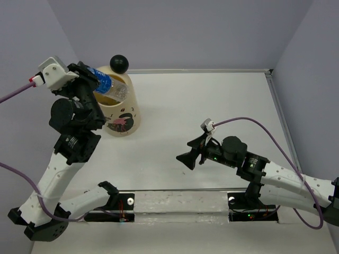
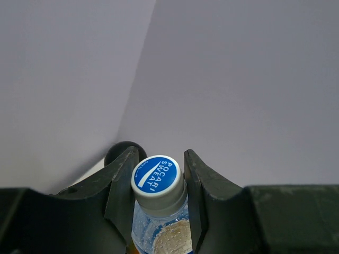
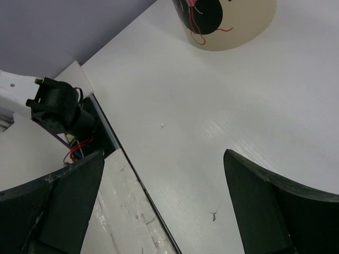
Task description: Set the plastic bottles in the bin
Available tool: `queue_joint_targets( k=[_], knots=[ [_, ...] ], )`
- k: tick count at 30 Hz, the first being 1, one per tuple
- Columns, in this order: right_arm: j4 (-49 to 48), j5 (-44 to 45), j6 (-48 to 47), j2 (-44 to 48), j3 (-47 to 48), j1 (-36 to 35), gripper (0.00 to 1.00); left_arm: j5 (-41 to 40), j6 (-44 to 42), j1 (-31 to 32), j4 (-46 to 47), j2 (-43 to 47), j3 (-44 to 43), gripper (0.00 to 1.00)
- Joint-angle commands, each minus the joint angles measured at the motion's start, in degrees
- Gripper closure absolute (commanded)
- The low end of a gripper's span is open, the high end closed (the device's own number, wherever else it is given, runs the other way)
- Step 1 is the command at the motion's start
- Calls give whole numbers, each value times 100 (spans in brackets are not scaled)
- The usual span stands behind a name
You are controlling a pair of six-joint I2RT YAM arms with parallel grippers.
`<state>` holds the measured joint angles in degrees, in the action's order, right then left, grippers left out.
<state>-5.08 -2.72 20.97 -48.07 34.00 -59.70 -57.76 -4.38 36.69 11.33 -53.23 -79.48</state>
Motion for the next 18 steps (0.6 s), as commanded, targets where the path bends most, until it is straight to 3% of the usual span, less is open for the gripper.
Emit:
queue_joint_targets(
  k=[1, 7, 14, 18],
  knots=[
    [-81, 52, -120, 131, 10, -41, 0, -719, -1512, -109, 1476, -512, 117, 100],
    [-89, 26, -76, 237, -95, -41, 0, -640, -1565, -496, 2205, -697, 722, 100],
    [-72, -18, -84, 255, -86, -41, 0, -658, -2154, -645, 3760, -785, 1628, 100],
    [-72, -70, -67, 158, -78, -41, 0, -570, -2085, -707, 3947, -873, 1673, 100]
  ],
)
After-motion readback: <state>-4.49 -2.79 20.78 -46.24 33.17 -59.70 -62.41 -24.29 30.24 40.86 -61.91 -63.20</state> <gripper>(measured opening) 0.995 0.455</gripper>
